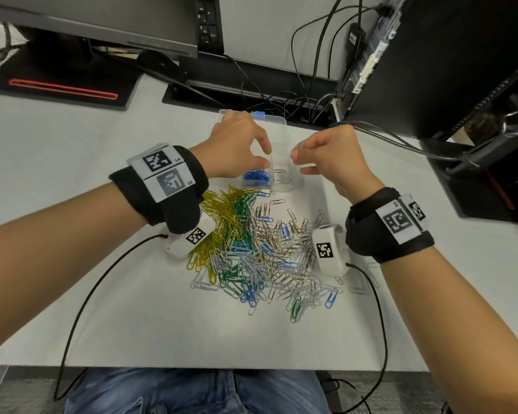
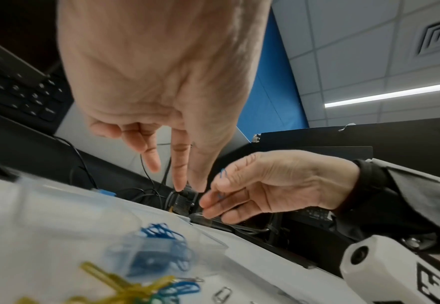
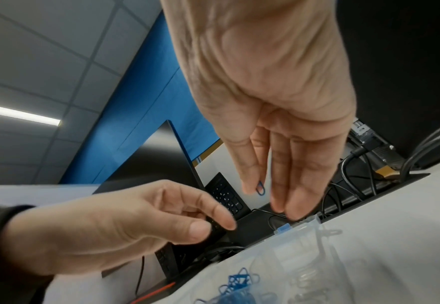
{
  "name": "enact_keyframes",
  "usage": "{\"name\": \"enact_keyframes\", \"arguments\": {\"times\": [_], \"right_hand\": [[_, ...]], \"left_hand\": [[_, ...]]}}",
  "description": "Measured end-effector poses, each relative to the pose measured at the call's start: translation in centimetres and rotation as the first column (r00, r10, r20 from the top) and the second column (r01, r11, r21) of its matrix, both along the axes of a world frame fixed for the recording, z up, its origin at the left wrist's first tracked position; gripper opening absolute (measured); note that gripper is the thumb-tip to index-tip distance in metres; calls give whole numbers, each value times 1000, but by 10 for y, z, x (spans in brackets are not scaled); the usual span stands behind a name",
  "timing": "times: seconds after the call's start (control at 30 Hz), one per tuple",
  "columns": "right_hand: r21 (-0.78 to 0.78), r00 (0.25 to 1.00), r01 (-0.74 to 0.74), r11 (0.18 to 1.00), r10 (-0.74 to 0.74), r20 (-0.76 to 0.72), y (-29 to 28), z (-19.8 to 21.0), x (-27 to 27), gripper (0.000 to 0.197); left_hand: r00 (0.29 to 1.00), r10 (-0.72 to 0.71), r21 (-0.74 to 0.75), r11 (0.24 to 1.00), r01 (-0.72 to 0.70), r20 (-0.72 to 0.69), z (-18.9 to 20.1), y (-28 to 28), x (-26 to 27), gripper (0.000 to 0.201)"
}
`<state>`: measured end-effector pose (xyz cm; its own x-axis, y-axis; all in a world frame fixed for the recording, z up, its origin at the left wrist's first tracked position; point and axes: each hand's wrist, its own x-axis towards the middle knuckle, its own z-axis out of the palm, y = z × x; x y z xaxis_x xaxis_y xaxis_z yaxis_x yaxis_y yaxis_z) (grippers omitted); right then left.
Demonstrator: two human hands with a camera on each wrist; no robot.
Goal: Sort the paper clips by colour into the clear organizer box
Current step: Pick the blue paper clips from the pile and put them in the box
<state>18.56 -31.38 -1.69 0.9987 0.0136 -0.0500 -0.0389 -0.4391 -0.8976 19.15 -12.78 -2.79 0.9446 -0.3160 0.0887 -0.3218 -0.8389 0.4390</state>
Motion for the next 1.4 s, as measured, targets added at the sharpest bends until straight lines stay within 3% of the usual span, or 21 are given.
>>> {"name": "enact_keyframes", "arguments": {"times": [0.1,0.17,0.3,0.4,0.53,0.6,0.73,0.9,1.03,1.13,1.23,1.4], "right_hand": [[-138,998,1,990,8,65,4,-3,4,10],[-239,987,-98,966,124,97,13,1,2,12],[-579,899,-318,751,433,67,40,2,-3,16],[-696,873,-337,634,488,22,48,0,-5,22],[-710,866,-343,615,501,15,39,12,-18,20],[-702,864,-408,583,496,-89,33,16,-31,16],[-709,840,-521,475,434,-326,20,5,-54,14],[-724,829,-544,423,404,-387,13,-13,-59,17],[-750,881,-449,486,381,-281,2,-15,-54,4],[-729,893,-431,532,368,-260,4,-16,-52,11],[-709,868,-485,512,382,-317,11,-17,-53,19],[-706,841,-529,472,403,-361,20,-11,-55,13]], "left_hand": [[997,78,20,997,-78,7,5,13,-2,29],[995,103,28,994,-104,13,6,22,-3,31],[994,105,65,992,-105,7,3,31,-7,29],[997,73,83,994,-75,26,1,32,-16,25],[992,-111,100,989,105,60,0,32,-34,13],[975,-218,128,969,211,42,-1,28,-40,9],[927,-361,152,915,373,-99,-2,15,-45,7],[844,-481,173,834,524,-237,-6,-1,-51,12],[882,-426,211,860,464,-200,-6,-1,-51,9],[922,-364,227,895,385,-131,-3,-4,-48,6],[928,-349,283,884,372,-128,-3,-16,-48,9],[906,-354,314,854,414,-232,-8,-26,-46,13]]}}
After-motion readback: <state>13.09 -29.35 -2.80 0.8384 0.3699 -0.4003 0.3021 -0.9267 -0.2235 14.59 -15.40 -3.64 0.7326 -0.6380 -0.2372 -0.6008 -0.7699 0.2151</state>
